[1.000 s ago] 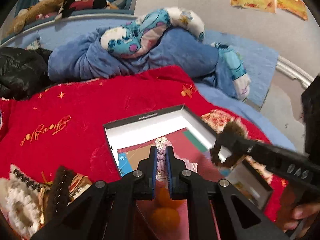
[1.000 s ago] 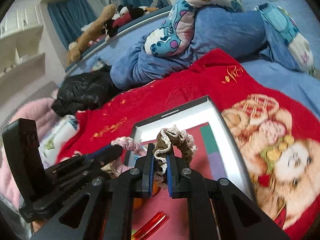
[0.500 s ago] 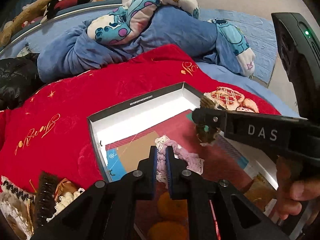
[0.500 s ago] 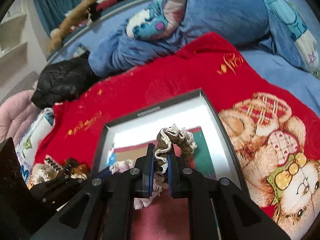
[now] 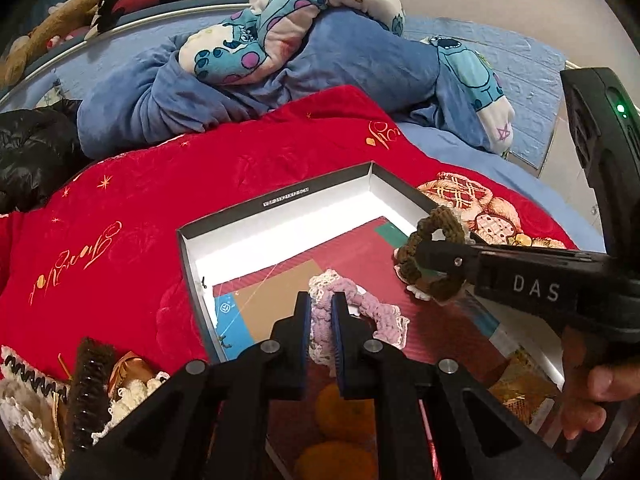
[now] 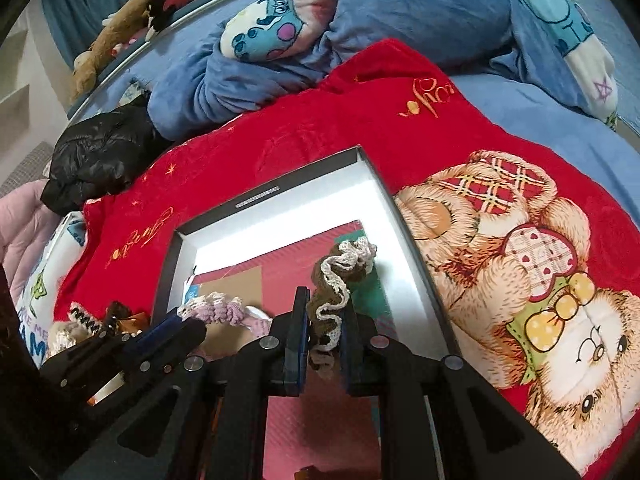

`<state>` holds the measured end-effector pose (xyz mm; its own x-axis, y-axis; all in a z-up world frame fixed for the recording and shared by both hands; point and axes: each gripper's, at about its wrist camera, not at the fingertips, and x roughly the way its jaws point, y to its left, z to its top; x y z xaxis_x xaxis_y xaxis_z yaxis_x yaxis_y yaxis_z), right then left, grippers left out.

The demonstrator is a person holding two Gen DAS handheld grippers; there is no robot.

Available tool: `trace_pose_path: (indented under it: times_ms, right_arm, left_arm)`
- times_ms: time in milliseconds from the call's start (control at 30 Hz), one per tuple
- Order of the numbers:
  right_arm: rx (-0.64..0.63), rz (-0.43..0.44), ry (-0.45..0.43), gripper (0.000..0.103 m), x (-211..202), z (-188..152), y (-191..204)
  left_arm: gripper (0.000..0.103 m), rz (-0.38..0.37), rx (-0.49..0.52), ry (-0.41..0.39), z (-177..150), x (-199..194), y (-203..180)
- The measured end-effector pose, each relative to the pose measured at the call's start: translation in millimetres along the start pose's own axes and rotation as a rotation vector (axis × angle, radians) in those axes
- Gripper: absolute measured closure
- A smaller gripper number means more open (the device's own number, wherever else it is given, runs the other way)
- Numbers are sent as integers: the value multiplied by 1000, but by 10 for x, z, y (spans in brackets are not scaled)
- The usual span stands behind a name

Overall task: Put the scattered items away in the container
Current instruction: 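Open the left tool dropping the pink scrunchie while the right tool releases the brown one, then withdraw both tools from the box back toward the pile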

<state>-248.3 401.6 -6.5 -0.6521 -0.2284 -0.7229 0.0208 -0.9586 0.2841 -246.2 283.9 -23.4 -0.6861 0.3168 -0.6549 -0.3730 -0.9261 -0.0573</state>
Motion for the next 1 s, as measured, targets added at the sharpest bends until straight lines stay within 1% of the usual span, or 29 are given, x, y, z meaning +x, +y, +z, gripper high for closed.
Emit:
trace_pose_path:
  times_ms: [133, 167, 200, 233, 267, 300, 333, 367, 400, 433, 467, 533, 567, 633, 733, 833, 867, 1000]
  right_arm:
    - [-8, -1, 6, 87, 1, -8, 39]
    - [-7, -2, 6, 86, 1, -7, 43]
    - [-6, -4, 6, 81, -2, -7, 48]
    - [-7, -4, 4, 74, -12, -9, 53]
    - [-10, -6, -2, 72, -31, -7, 61]
    - [-11, -14, -9, 71, -52, -2, 65]
    - [-8, -21, -17, 65, -78, 8, 67]
    - [0, -25, -27, 59, -105, 18, 62]
    - [7, -26, -35, 40, -128, 24, 55]
    - [18, -27, -48, 24, -164, 31, 45]
    - [29, -28, -62, 18, -201, 36, 34]
    - [53, -19, -86, 2, -258, 47, 1]
    - [62, -11, -89, 0, -278, 52, -13]
    - [64, 1, -87, 0, -306, 60, -25]
    - [43, -24, -113, 0, -385, 46, -22]
    - [61, -31, -143, 0, -500, 21, -14]
    - [61, -26, -164, 0, -567, -3, 9]
    - [34, -21, -217, 0, -790, -75, 169]
  left_arm:
    - [94, 5, -6, 3, 6, 10, 10]
    - [89, 11, -7, 4, 7, 12, 11]
    - [86, 14, -9, 5, 9, 12, 12]
    - [77, 17, -12, 7, 14, 10, 16]
    - [60, 27, -17, 11, 20, 4, 22]
    - [49, 32, -19, 12, 28, 0, 26]
    - [31, 34, -28, 10, 37, -19, 38]
    - [22, 29, -32, 3, 41, -36, 47]
    - [19, 23, -40, -9, 49, -66, 58]
    - [10, 22, -43, -11, 51, -79, 66]
    - [1, 20, -47, -13, 56, -90, 75]
    - [0, 6, -57, -22, 60, -111, 90]
    - [0, -4, -62, -24, 63, -120, 96]
    - [0, -18, -68, -28, 68, -134, 100]
    - [0, -23, -78, -33, 85, -169, 109]
    - [0, -31, -78, -69, 113, -304, 115]
    - [0, -39, -76, -80, 122, -365, 114]
    - [0, -52, -61, -136, 152, -670, 105]
